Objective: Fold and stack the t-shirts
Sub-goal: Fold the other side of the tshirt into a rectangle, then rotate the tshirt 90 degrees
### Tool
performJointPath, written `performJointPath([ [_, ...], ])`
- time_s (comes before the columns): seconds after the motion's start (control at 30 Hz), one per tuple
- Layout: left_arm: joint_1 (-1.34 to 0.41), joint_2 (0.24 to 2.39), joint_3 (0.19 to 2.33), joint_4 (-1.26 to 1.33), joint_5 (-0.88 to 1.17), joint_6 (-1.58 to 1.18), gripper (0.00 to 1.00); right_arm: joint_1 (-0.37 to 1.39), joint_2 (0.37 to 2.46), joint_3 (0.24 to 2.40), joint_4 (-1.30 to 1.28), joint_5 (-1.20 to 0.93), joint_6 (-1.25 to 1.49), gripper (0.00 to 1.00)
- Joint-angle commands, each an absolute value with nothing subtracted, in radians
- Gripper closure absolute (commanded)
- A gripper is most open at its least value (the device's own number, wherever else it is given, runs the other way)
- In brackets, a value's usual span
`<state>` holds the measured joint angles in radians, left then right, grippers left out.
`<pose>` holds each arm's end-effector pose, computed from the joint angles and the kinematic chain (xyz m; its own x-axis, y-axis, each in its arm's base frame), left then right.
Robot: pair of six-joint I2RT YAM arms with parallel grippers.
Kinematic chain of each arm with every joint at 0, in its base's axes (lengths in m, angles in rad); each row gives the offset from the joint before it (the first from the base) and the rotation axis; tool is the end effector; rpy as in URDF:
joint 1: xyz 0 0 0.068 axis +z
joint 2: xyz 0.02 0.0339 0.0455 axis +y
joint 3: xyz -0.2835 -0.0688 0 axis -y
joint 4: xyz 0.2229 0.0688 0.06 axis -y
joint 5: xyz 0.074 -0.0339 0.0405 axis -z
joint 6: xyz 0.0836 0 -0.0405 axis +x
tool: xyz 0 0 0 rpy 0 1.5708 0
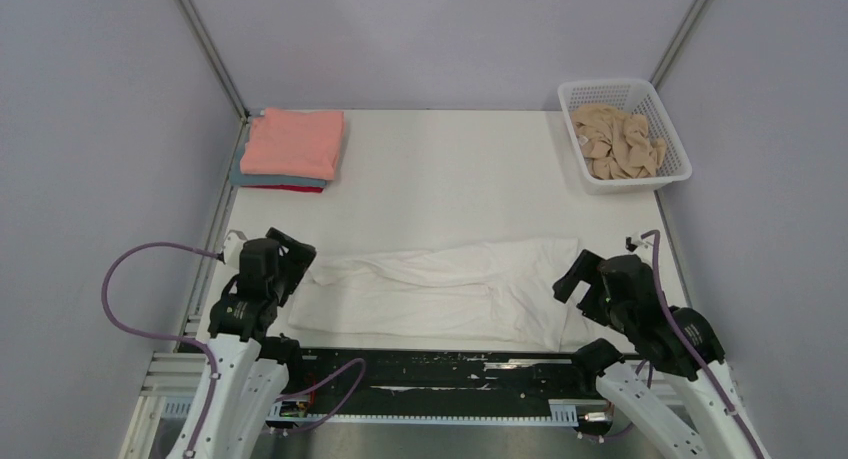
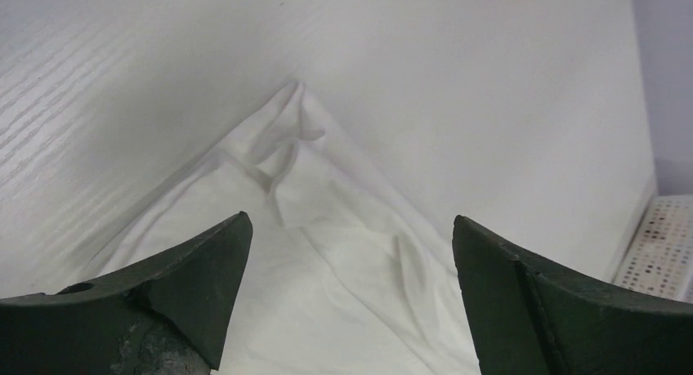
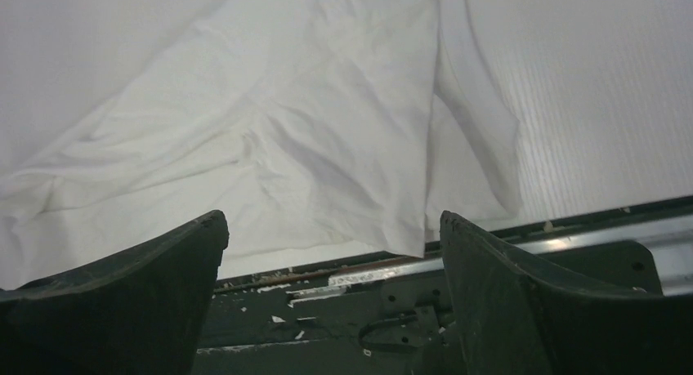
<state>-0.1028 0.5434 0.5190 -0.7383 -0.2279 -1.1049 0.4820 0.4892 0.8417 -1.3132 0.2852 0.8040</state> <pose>0.1153 0.0071 0.2072 -0.2529 -0.8489 -0.4642 -0.6421 0.5062 -0.5758 0.0522 0.0008 0.2536 -0.7214 0.4025 -0.5636 0.3134 0.9154 0.2526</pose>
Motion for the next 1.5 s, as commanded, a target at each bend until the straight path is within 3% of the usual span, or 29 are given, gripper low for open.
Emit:
performJointPath([
  [0.0, -0.104, 0.507, 0.539, -0.684, -0.165, -1.061, 0.00, 0.486, 0.410, 0.797, -1.048, 0.238, 0.756, 0.00],
  [0.17, -0.112, 0.710, 0.532, -0.529, 0.082, -0.988, 0.00, 0.487, 0.560, 0.656, -0.725, 0.108, 0.713, 0.00],
  [0.43, -0.129, 0.814, 0.489, -0.513, -0.049, -1.000, 0.00, 0.486, 0.968, 0.602, -0.496, 0.237, 0.714, 0.00],
  [0.73, -0.128, 0.957, 0.504, -0.527, -0.082, -1.037, 0.06, 0.478, 1.056, 0.483, -0.422, 0.328, 0.747, 0.00],
  [0.9, -0.128, 0.992, 0.481, -0.524, -0.064, -1.049, 0.21, 0.469, 1.071, 0.477, -0.411, 0.327, 0.738, 0.00],
  [1.13, -0.128, 1.004, 0.497, -0.516, -0.072, -1.052, 0.71, 0.454, 1.085, 0.463, -0.407, 0.330, 0.735, 0.00],
  [1.27, -0.128, 0.994, 0.513, -0.577, -0.110, -1.049, 0.94, 0.451, 1.100, 0.469, -0.407, 0.321, 0.731, 0.00],
  [1.33, -0.128, 0.976, 0.517, -0.594, -0.118, -1.048, 1.00, 0.450, 1.107, 0.471, -0.408, 0.321, 0.726, 0.00],
  [1.47, -0.129, 0.929, 0.534, -0.655, -0.126, -1.036, 1.00, 0.445, 1.113, 0.470, -0.410, 0.318, 0.718, 0.00],
])
